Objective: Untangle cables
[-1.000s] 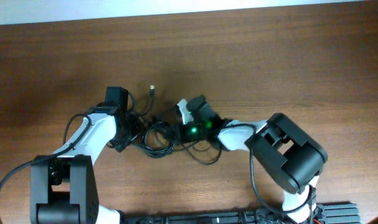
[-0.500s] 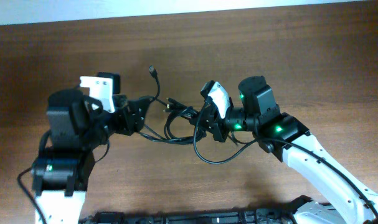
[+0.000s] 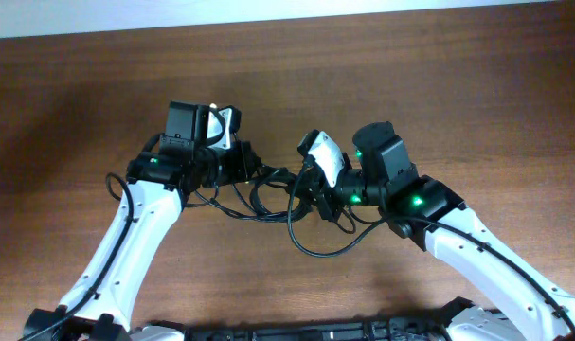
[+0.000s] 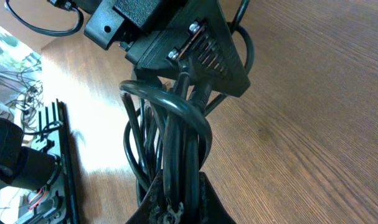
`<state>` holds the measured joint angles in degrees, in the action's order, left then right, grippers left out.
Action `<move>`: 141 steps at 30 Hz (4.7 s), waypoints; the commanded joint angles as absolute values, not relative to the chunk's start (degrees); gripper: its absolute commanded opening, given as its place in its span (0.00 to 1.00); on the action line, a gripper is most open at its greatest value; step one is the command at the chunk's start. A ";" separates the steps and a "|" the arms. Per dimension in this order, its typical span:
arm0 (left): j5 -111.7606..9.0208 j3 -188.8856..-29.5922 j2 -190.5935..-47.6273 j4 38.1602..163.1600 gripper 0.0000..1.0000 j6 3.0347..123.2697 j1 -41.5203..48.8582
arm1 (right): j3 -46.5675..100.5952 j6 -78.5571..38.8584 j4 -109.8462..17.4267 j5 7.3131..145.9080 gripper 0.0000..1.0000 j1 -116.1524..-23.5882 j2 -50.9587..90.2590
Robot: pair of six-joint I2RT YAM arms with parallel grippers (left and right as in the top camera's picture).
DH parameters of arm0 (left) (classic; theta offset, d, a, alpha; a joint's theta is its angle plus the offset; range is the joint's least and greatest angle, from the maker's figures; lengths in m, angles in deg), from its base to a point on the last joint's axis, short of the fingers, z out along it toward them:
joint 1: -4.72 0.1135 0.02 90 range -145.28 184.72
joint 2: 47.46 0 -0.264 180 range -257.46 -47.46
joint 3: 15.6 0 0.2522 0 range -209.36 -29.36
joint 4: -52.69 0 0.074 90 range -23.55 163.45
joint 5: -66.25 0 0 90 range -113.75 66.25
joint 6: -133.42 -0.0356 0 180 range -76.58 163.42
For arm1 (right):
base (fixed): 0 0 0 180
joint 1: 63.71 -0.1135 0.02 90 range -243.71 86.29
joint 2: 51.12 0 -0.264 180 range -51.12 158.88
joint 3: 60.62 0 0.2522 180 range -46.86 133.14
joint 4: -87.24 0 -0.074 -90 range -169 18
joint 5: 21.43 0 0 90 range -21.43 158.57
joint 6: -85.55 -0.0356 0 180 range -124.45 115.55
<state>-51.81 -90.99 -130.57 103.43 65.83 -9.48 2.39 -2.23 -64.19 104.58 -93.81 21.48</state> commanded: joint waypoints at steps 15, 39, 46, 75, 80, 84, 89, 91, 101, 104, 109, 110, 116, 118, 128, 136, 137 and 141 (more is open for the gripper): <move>-50.71 -91.08 -130.75 102.55 0.00 64.85 -9.39 | 2.57 -7.89 -59.53 83.83 0.93 -107.06 32.75; -41.88 -91.93 -130.71 105.30 0.00 83.29 33.38 | 2.61 -17.42 -52.34 71.09 0.04 -111.96 17.45; -84.81 -91.93 -130.71 107.27 0.95 48.17 30.37 | 2.61 -16.90 -53.87 70.50 0.04 -111.96 17.48; -64.24 -91.93 -130.73 109.00 0.99 81.50 1.21 | 2.87 -123.95 -77.63 67.03 0.04 -94.75 19.38; -48.88 -91.93 -130.73 106.00 0.92 73.04 -11.99 | 2.87 -123.91 -75.97 67.97 0.04 -94.01 19.38; -37.38 -91.93 -130.73 98.11 0.88 66.42 -20.52 | 2.87 -123.91 -73.80 67.94 0.04 -92.79 19.38; -33.78 -91.93 -130.95 89.61 0.80 66.51 -26.70 | 2.87 -123.91 -73.85 68.14 0.04 -92.13 19.38; -33.86 -91.93 -131.43 88.69 0.77 67.84 -26.68 | 2.87 -123.89 -73.83 68.12 0.04 -92.13 19.38; -43.57 -91.93 -130.25 87.23 0.80 73.79 -25.17 | 2.87 -123.67 -73.67 69.15 0.04 -92.13 19.38; -40.35 -91.93 -131.12 85.50 0.57 74.29 -26.90 | 2.87 -123.65 -73.69 69.67 0.04 -92.13 19.38; -40.18 -91.93 -137.74 85.33 0.00 78.99 -28.14 | 2.87 -123.43 -73.61 68.80 0.04 -92.11 19.38; -43.22 -91.93 -137.87 86.70 0.00 77.13 -28.14 | 2.87 -122.51 -73.61 66.72 0.04 -92.04 19.38; -34.61 -91.93 -125.77 113.48 0.00 51.25 -27.75 | 2.87 -107.69 -73.63 64.93 0.04 -83.94 19.38; -26.82 -91.93 -123.21 118.16 0.00 51.29 -27.75 | 2.87 -107.54 -73.63 65.30 0.04 -81.16 19.38; -12.60 -93.61 -120.15 109.46 0.99 72.91 -15.20 | 2.87 -27.91 -72.51 117.80 0.04 -78.69 19.38; -70.63 -93.52 -116.89 106.51 0.87 26.90 -3.84 | 2.87 -18.12 -69.80 132.42 0.04 -78.67 19.51; -70.93 -93.15 -116.89 107.45 0.88 26.79 -3.84 | 2.87 -20.79 -70.22 132.44 0.04 -78.62 19.51; -73.90 -92.93 -118.07 108.52 0.91 26.82 -4.56 | 2.87 -24.92 -71.62 133.95 0.04 -78.69 19.53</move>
